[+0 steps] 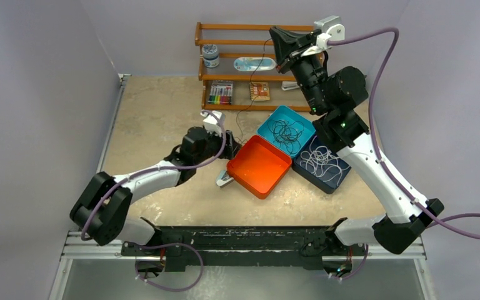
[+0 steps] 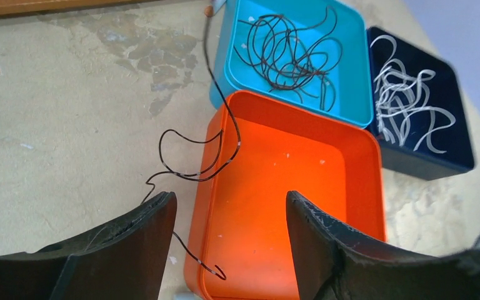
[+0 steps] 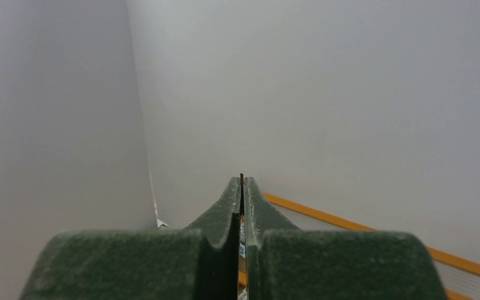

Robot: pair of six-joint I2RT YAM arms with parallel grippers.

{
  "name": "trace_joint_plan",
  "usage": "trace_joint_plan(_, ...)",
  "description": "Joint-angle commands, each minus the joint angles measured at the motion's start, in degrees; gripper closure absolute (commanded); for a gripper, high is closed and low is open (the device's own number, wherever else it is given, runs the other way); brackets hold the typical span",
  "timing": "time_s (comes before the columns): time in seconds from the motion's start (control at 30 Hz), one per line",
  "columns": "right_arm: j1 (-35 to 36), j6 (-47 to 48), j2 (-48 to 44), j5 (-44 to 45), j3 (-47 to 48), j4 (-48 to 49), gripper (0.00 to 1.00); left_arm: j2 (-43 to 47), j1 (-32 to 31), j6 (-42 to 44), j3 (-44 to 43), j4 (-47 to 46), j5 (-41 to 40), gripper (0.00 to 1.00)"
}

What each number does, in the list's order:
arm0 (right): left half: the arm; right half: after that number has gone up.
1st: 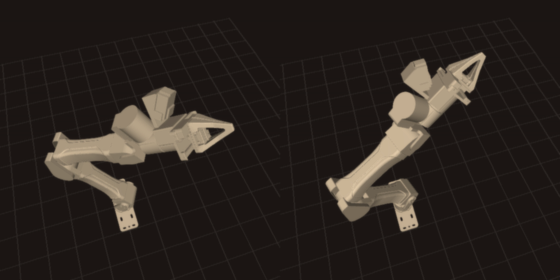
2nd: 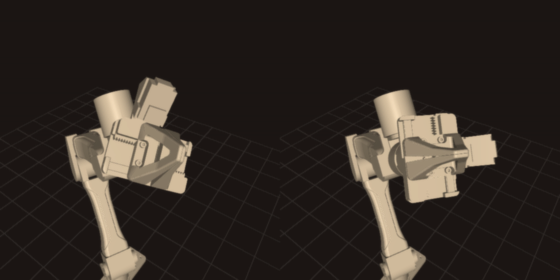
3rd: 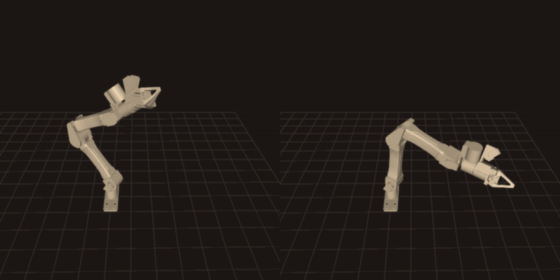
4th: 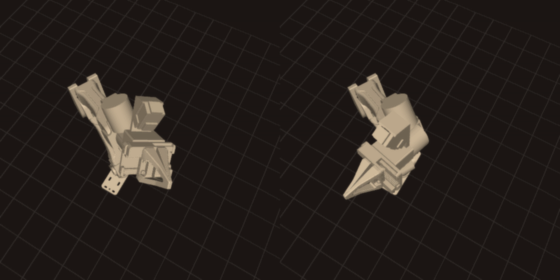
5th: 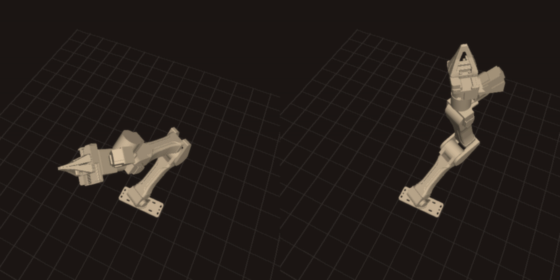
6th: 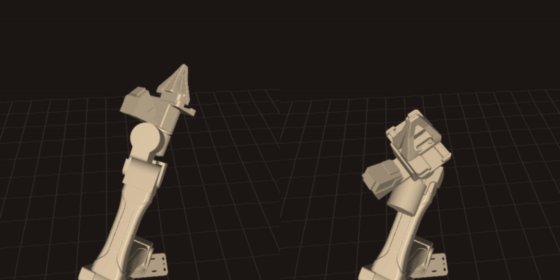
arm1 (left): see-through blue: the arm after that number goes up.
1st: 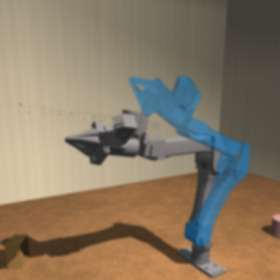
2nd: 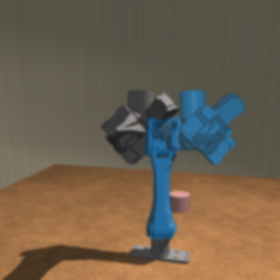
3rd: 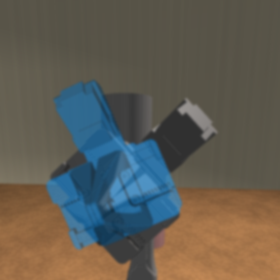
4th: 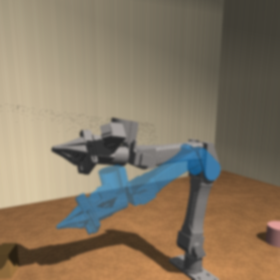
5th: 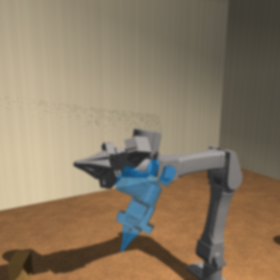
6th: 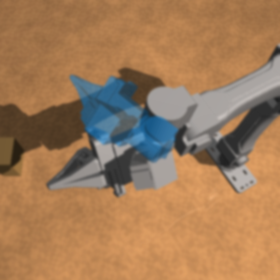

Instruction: Untangle the cables

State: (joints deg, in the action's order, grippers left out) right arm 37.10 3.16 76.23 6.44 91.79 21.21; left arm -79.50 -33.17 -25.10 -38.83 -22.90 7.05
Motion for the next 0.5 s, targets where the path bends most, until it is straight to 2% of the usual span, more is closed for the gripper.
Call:
trace_joint_plan(0.0,-0.2,-1.4,-1.4,-0.2,0.1,1.4,1.00,-2.8,-2.7,8.0,-4.5,-1.4,-7.0,0.35)
trace_joint_plan(0.23,-0.2,-1.8,-1.5,-0.9,0.1,0.4,1.00,-8.8,-4.3,9.9,-7.9,-2.9,-11.4,0.34)
trace_joint_plan(0.47,-0.2,-2.4,-1.9,-1.3,-0.1,-0.1,1.00,-13.5,-4.5,11.4,-10.8,-2.5,-13.0,0.40)
